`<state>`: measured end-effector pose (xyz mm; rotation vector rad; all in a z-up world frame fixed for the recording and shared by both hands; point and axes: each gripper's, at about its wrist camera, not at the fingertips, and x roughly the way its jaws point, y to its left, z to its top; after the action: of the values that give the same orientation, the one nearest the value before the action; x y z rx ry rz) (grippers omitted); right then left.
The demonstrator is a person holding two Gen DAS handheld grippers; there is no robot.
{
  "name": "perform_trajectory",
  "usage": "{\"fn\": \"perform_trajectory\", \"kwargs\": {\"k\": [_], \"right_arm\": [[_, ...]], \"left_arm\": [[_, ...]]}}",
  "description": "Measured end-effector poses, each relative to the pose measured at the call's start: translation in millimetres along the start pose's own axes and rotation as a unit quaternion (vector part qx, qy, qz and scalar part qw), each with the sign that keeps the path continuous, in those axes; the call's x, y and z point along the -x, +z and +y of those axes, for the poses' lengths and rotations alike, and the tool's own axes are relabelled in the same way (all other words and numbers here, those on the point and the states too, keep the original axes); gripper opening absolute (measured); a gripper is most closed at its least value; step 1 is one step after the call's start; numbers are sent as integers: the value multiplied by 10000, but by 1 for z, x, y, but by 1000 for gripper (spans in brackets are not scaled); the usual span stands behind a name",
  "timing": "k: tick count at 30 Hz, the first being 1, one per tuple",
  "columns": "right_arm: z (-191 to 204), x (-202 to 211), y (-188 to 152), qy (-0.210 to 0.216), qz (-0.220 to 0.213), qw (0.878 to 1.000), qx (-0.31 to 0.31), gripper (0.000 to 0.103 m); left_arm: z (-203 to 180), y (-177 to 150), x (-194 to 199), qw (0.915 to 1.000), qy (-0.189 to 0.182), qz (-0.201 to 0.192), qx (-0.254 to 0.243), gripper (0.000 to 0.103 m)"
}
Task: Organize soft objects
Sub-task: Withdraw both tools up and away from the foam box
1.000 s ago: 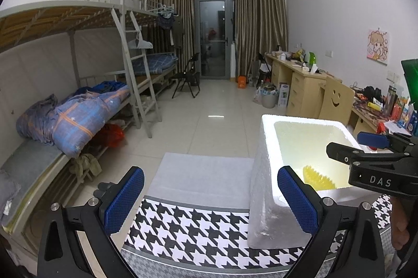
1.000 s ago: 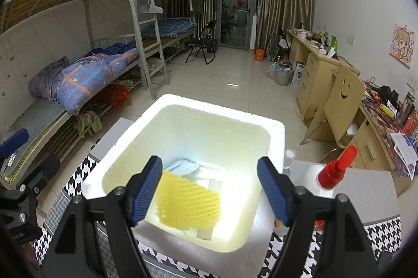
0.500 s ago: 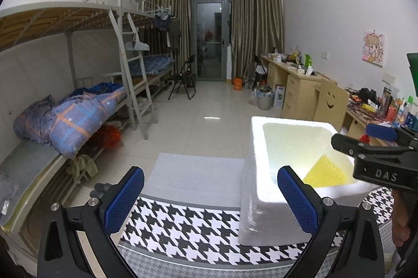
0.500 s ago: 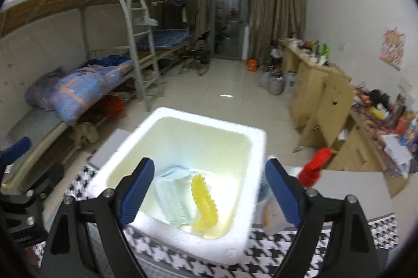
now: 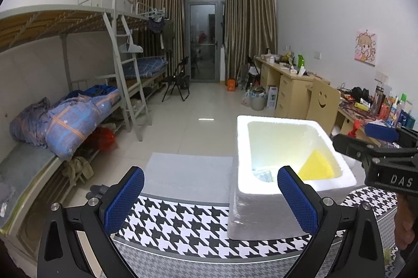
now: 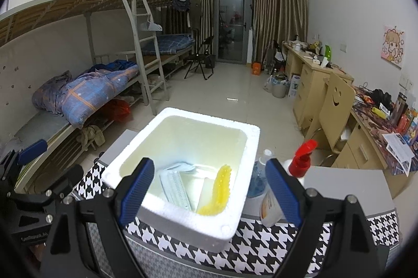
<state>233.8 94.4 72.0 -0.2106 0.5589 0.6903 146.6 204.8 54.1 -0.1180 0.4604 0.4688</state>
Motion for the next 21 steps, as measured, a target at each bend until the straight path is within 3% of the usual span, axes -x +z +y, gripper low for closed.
{"fn": "perform_trajectory", "kwargs": {"k": [21], "right_arm": [[-7,58,-24,-72,-368,9993,-44,96]], "left_arm": [[-24,-5,46,9993,-240,-272,-93,102]]}}
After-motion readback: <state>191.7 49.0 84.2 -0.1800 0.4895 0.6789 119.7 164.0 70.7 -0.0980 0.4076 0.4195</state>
